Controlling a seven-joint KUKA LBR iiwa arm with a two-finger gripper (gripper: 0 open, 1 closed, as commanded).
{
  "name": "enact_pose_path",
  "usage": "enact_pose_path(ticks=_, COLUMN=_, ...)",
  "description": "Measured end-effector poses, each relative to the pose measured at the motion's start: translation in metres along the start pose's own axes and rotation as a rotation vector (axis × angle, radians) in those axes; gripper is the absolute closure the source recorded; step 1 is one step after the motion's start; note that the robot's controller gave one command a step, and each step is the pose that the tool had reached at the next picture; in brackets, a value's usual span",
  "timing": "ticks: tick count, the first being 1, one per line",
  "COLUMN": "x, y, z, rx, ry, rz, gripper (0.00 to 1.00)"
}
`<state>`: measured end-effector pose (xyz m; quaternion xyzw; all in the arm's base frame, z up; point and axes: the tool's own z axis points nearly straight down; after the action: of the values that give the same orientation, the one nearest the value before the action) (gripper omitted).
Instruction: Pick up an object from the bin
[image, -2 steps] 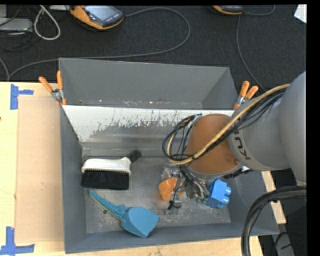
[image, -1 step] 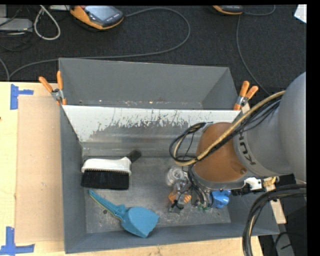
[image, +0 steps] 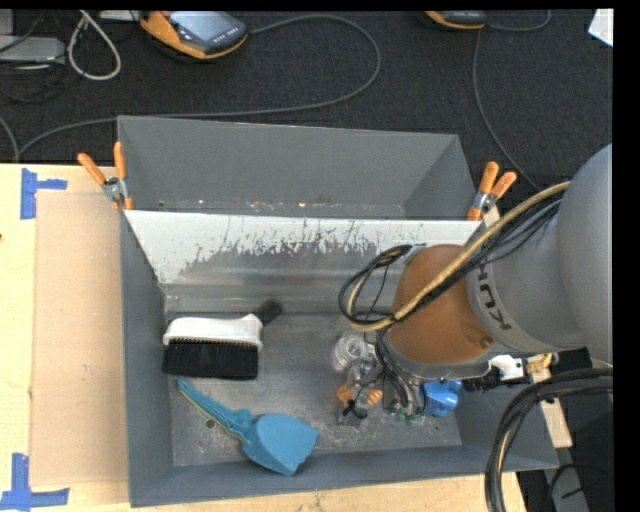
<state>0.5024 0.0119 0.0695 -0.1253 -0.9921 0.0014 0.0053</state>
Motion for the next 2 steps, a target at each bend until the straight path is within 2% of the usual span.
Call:
enact_pose_path(ticks=1, x=-0.006, y=0.004, z=0.0, rx=0.001, ry=0.002, rz=-0.025, gripper=1.0)
enact_pose_path(ticks=2, x=-0.02, y=0.04, z=-0.106, rx=0.001, ry=0.004, rz=-0.003, gripper=1.0)
